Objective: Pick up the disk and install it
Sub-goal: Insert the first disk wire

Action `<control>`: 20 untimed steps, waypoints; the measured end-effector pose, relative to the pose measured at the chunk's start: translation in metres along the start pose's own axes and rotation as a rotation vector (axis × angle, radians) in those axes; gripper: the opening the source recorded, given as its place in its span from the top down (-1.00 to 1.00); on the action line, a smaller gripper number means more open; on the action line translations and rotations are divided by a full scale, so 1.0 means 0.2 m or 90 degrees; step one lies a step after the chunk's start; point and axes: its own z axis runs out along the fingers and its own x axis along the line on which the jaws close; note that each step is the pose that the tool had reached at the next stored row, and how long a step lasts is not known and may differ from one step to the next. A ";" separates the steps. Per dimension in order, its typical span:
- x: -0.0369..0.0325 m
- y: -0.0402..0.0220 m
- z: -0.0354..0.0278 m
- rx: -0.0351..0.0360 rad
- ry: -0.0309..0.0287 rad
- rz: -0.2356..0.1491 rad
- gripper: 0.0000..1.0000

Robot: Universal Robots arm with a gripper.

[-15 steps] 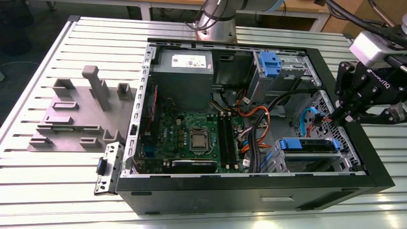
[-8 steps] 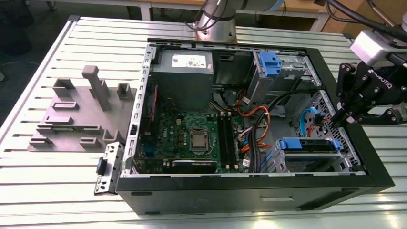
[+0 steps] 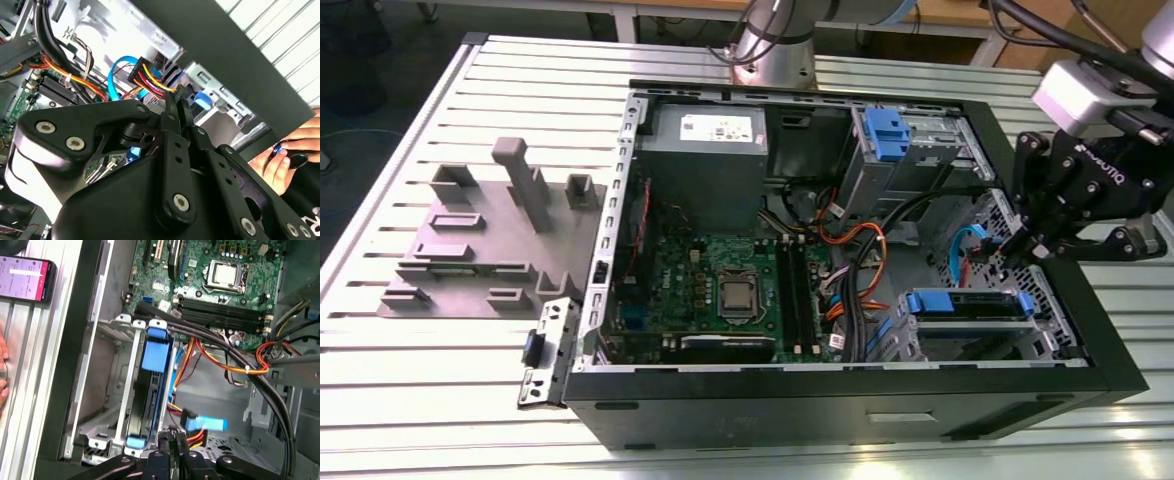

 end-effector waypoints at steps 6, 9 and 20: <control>0.042 0.029 0.012 0.0064 -0.0018 0.000 0.66; 0.047 0.043 0.016 0.0193 -0.0055 0.000 0.66; 0.085 0.106 0.041 0.0460 -0.0049 0.001 0.66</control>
